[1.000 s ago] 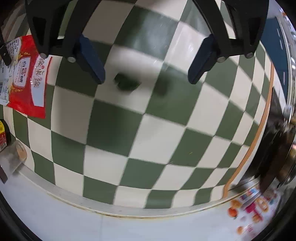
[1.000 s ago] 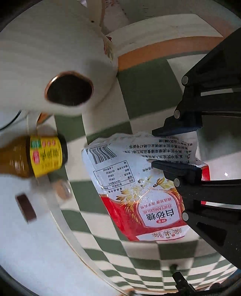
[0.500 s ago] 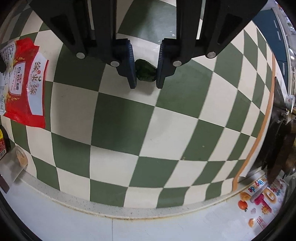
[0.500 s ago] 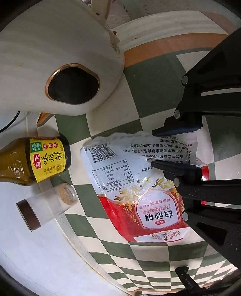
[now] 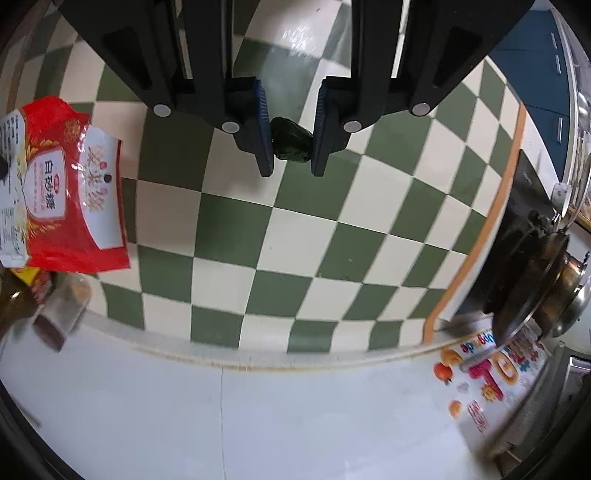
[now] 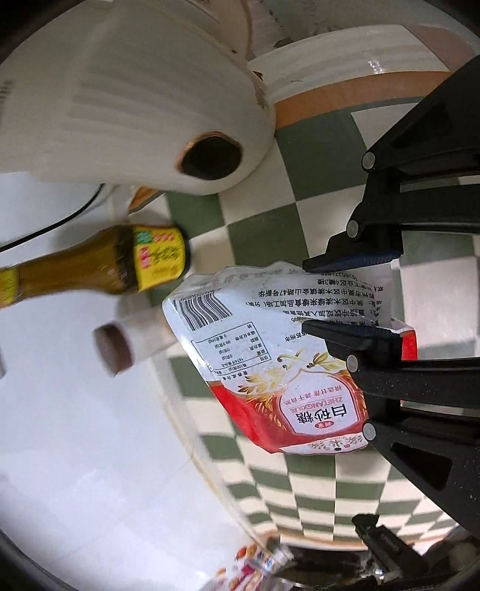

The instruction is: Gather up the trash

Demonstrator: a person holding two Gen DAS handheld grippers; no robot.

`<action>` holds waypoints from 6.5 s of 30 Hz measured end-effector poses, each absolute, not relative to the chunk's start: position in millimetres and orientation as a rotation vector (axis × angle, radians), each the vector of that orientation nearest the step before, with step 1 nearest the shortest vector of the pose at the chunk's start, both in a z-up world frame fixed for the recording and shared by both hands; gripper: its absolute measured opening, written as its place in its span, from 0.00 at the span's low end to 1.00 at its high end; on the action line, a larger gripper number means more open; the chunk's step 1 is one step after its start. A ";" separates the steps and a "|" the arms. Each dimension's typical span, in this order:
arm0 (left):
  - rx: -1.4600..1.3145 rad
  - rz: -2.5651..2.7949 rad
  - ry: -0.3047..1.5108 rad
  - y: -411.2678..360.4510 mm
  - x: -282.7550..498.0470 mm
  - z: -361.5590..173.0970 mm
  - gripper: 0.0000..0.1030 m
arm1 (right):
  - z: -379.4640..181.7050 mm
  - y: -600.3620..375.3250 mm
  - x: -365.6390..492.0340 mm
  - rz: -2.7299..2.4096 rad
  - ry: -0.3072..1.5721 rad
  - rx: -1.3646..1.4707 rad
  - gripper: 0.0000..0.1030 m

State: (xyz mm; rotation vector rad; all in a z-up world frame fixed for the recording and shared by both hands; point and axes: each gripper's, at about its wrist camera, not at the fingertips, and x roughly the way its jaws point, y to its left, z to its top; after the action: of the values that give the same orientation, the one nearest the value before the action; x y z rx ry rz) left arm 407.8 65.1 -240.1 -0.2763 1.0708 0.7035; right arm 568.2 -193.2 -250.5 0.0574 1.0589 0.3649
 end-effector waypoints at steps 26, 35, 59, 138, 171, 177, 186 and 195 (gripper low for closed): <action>-0.266 0.329 1.123 -25.6 80.5 -259.7 0.17 | -224.0 -276.5 157.1 0.269 1.108 0.066 0.26; -0.331 0.345 1.417 -22.9 44.9 -423.1 0.17 | -387.6 -305.4 71.5 0.178 1.397 -0.013 0.26; -0.543 0.302 1.662 -3.5 98.5 -831.9 0.85 | -821.8 -217.4 104.3 0.151 1.628 -0.106 0.70; -0.573 0.098 0.989 -75.3 -168.8 -111.8 1.00 | -72.8 -309.4 -112.5 0.747 1.251 0.041 1.00; -0.531 0.058 1.030 -90.4 -141.8 -121.9 1.00 | -75.1 -322.1 -99.4 0.733 1.268 0.026 1.00; -0.531 0.060 1.027 -90.6 -142.3 -121.9 1.00 | -75.1 -322.1 -99.5 0.733 1.268 0.029 1.00; -0.525 0.057 1.014 -87.8 -145.8 -116.0 1.00 | -74.9 -322.7 -99.1 0.737 1.267 0.027 1.00; -0.518 0.054 0.999 -80.0 -156.5 -114.3 1.00 | -70.0 -320.7 -110.0 0.732 1.250 0.038 1.00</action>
State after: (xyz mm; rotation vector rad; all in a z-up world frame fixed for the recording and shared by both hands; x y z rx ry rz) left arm -156.5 -80.0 -114.3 -0.5183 0.9990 0.0540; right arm -110.0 -320.7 -70.0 0.0381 1.2501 0.7320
